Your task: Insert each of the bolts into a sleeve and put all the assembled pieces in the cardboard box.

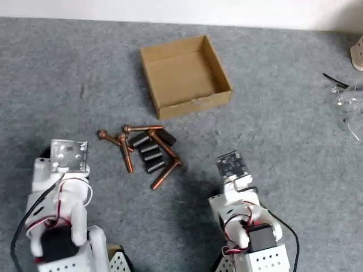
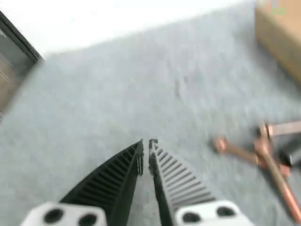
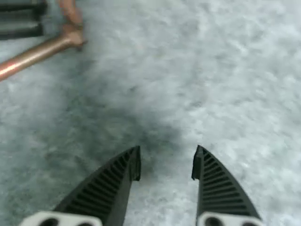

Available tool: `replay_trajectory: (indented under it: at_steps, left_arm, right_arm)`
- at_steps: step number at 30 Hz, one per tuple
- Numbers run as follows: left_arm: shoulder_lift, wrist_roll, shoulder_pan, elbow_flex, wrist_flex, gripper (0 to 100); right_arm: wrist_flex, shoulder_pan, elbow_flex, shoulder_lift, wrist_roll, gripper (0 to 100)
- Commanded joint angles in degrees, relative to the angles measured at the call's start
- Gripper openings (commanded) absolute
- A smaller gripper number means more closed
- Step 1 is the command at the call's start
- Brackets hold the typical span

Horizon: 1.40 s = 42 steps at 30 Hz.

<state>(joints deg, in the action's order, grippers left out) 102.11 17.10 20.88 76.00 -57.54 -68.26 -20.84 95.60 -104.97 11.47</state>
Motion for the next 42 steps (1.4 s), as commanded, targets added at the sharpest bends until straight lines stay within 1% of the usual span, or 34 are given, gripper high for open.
replay_trajectory:
  at_steps: [1,4,7,9,12,16,19,21,23,25,27,31,34,38,40,42]
  left_arm:
    - [0.5,-4.2,0.3,-10.4,0.8,4]
    - [0.0,-4.5,0.2,-12.2,0.8,4]
    - [-1.4,-4.5,-3.2,-11.8,0.6,4]
    - [-6.2,-4.5,-5.2,-12.7,-0.4,4]
    - [-19.5,-4.5,-8.0,-16.4,-0.8,4]
    - [-43.0,-4.7,-10.6,-25.8,-1.1,4]
    - [-57.7,-9.9,-10.5,-31.8,-1.8,4]
    - [-64.1,-13.0,-10.5,-33.3,-1.4,4]
    - [-67.7,-15.5,-10.9,-33.3,-1.3,4]
    - [-69.2,-17.7,-10.9,-32.0,-0.9,4]
    - [-69.3,-19.6,-10.6,-29.1,2.7,4]
    - [-69.2,-20.9,-10.9,-20.2,12.5,4]
    - [-67.6,-20.9,-10.3,-17.4,16.8,4]
    - [-63.5,-20.9,-9.7,-13.5,19.6,4]
    - [-61.7,-20.7,-9.5,-11.8,19.9,4]
    - [-60.4,-20.7,-9.0,-10.7,19.9,4]
  right_arm:
    - [0.3,-1.9,8.3,-0.3,-0.3,17.3]
    - [2.4,-1.3,8.3,-0.3,-0.3,17.3]
    - [3.7,3.7,8.3,-0.3,-0.3,17.3]
    - [5.1,7.1,8.3,-0.3,-0.3,17.3]
    - [5.8,9.2,8.3,-0.3,-0.3,17.3]
    - [5.6,9.5,8.3,-0.3,-0.3,17.3]
    - [4.3,9.5,8.3,-0.3,-0.3,17.3]
    - [2.9,10.1,8.3,-0.3,-0.3,17.3]
    - [2.4,13.1,8.3,-0.3,-0.3,17.3]
    - [2.5,16.4,8.3,-0.3,-0.3,17.3]
    - [2.8,18.2,8.3,-0.3,-0.3,17.3]
    - [2.8,18.9,8.3,-0.3,-0.2,17.3]
    - [2.2,18.9,8.3,-0.3,-0.2,17.3]
    - [0.7,19.0,8.3,-0.2,-0.2,17.3]
    - [1.2,21.3,8.3,-0.2,1.9,17.3]
    - [2.3,25.4,8.3,-0.2,5.6,17.3]
